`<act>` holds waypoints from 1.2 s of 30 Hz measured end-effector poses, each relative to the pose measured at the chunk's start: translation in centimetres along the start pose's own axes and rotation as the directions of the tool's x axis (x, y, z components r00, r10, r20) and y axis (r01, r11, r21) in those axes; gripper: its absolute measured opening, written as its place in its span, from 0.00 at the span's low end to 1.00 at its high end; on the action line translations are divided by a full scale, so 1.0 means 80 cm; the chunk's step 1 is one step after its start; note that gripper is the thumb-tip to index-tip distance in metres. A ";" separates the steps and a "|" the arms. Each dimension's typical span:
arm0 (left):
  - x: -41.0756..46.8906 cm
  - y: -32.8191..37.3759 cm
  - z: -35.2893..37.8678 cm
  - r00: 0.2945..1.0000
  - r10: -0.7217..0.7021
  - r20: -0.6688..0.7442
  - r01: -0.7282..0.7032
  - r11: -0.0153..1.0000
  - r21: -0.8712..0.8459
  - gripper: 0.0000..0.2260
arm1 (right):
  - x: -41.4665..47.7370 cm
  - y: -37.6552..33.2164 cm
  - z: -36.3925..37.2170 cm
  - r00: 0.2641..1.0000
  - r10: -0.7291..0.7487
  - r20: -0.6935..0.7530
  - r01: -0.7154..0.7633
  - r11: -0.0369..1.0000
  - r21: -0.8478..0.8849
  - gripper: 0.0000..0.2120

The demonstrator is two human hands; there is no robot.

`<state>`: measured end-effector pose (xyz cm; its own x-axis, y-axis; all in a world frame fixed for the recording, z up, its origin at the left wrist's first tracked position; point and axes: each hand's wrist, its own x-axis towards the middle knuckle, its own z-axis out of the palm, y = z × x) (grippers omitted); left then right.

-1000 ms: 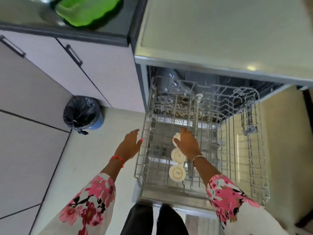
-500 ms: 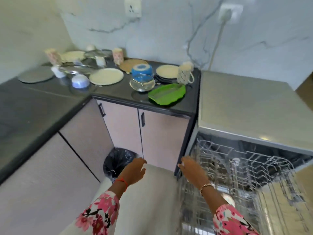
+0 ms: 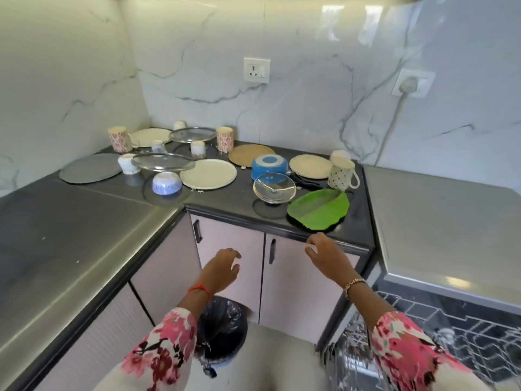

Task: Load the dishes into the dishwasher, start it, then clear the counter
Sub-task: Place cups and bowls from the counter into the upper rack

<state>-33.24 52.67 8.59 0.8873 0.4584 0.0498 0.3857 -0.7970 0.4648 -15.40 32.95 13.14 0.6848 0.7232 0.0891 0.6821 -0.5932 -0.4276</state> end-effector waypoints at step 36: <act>0.781 0.029 0.012 0.891 0.074 0.448 -0.166 0.972 0.169 0.31 | 0.641 0.272 -0.090 0.959 0.279 -0.042 -0.282 0.948 -0.148 0.21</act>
<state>23.30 79.07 11.96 0.9324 0.1735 -0.3170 0.2705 -0.9168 0.2939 36.45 54.60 14.84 0.8582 0.5134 0.0041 0.4912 -0.8187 -0.2975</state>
